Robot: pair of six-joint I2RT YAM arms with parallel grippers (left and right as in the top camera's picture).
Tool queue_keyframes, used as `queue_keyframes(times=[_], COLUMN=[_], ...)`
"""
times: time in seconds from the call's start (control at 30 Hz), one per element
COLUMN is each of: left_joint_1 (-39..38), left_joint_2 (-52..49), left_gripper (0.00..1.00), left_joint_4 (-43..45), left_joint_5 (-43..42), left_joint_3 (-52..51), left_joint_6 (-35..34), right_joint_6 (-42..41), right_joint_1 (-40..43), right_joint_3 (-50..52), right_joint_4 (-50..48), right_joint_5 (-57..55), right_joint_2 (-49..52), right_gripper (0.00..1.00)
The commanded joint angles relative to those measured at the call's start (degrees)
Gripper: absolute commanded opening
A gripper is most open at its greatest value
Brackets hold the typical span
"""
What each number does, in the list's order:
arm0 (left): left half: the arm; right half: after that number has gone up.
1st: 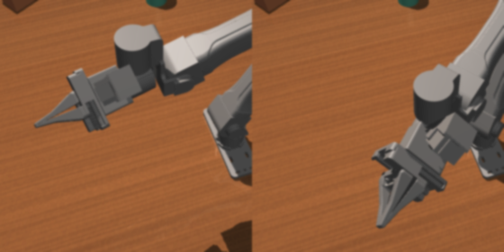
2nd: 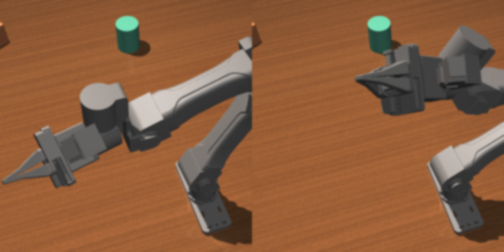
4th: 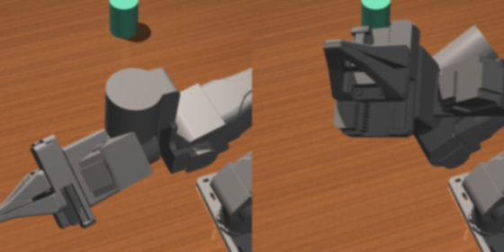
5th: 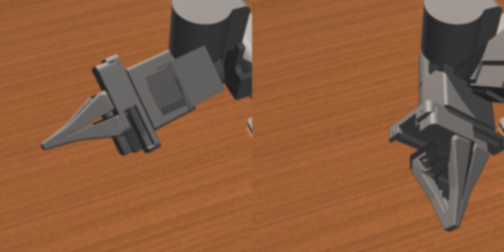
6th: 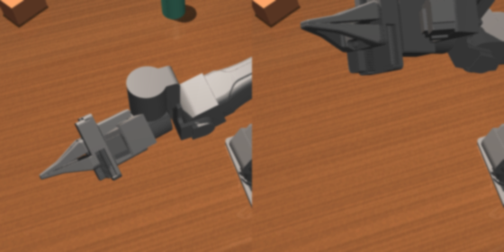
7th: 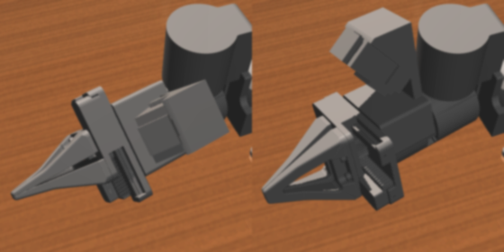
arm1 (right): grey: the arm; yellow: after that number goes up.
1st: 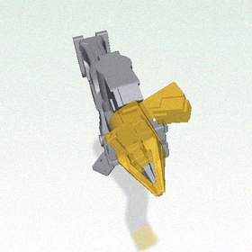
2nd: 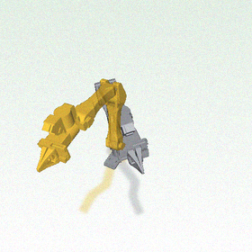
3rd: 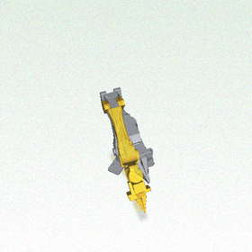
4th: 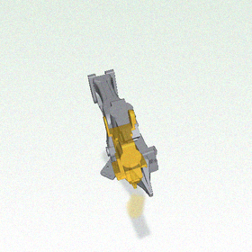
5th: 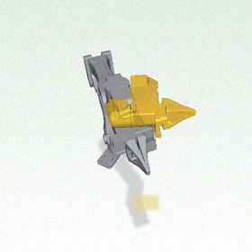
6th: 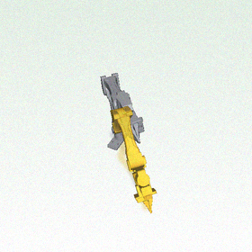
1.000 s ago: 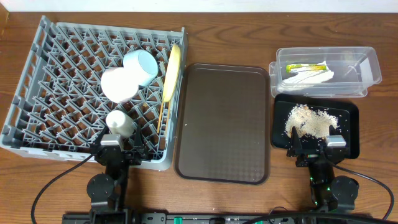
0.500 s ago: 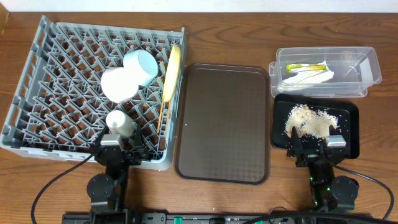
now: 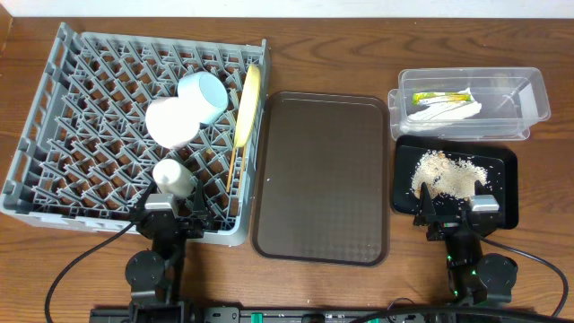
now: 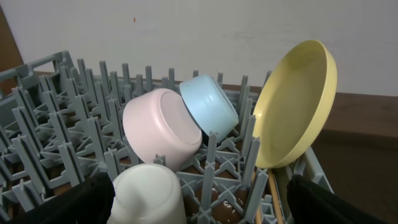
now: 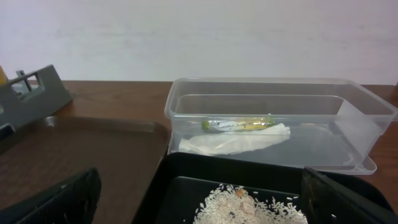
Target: Sort waste into correct bins and load items into the dishwasher
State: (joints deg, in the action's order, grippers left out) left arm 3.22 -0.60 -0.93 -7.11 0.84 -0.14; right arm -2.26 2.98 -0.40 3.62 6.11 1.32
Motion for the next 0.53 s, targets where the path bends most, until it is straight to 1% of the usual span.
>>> queue_keyframes(times=[0.0, 0.5], left_joint_1=[0.2, 0.2], left_joint_2=[0.4, 0.4], left_gripper=[0.91, 0.92], left_joint_4=[-2.4, -2.4], left_joint_5=[-0.8, -0.8], left_joint_3=[-0.6, -0.6], left_joint_6=[0.5, 0.5], right_joint_6=[0.6, 0.6], right_joint_1=[-0.4, -0.4], right_joint_3=[0.0, 0.0], right_joint_4=[0.3, 0.3], right_joint_5=[-0.3, -0.3], right_joint_2=[-0.1, -0.1], right_gripper=[0.99, 0.99])
